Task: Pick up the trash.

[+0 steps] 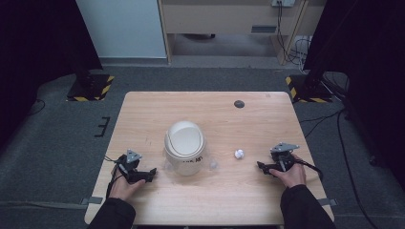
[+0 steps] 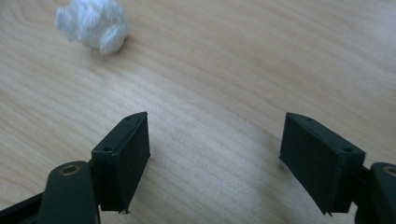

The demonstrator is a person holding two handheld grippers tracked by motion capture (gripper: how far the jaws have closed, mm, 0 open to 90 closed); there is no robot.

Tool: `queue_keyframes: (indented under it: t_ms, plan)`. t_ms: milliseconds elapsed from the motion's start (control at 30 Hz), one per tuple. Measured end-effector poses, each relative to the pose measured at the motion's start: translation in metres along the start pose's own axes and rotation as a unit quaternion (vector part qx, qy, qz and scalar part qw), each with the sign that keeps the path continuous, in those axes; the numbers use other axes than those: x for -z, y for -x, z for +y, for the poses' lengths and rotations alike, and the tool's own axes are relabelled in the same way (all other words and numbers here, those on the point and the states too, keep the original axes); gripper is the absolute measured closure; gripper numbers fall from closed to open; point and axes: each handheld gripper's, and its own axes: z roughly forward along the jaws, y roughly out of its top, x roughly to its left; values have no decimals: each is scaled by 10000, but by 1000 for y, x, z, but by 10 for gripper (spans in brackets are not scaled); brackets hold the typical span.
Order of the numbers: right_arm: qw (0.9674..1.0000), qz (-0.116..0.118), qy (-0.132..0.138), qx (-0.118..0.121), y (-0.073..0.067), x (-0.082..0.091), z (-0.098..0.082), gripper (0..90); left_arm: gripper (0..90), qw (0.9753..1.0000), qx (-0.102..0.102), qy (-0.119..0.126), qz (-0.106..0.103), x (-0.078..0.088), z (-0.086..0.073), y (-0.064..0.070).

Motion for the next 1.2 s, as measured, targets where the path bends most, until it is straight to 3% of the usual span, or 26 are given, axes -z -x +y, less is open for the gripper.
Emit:
queue_keyframes:
  t_ms: [133, 200, 333, 767, 933, 1200]
  plan:
    - [9995, -35, 277, -116, 2, 6, 3, 236, 0, 10000, -5, -4, 4, 0, 0, 0]
    - [9981, -54, 552, -256, 3, 14, 7, 228, 0, 10000, -5, -9, 3, 0, 0, 0]
    - [9960, -57, 788, -416, 5, 22, 10, 215, 0, 10000, 2, -4, 14, 1, -1, 1]
    - [9911, 20, 1225, -513, 3, 41, 24, 198, 0, 10000, 4, -8, 21, 1, -1, 2]
    - [9858, 18, 1587, -558, 1, 58, 34, 186, 0, 10000, 1, -9, 20, 1, -1, 2]
    - [9792, -23, 1928, -634, -1, 78, 46, 178, 0, 10000, -2, -11, 23, 1, -1, 2]
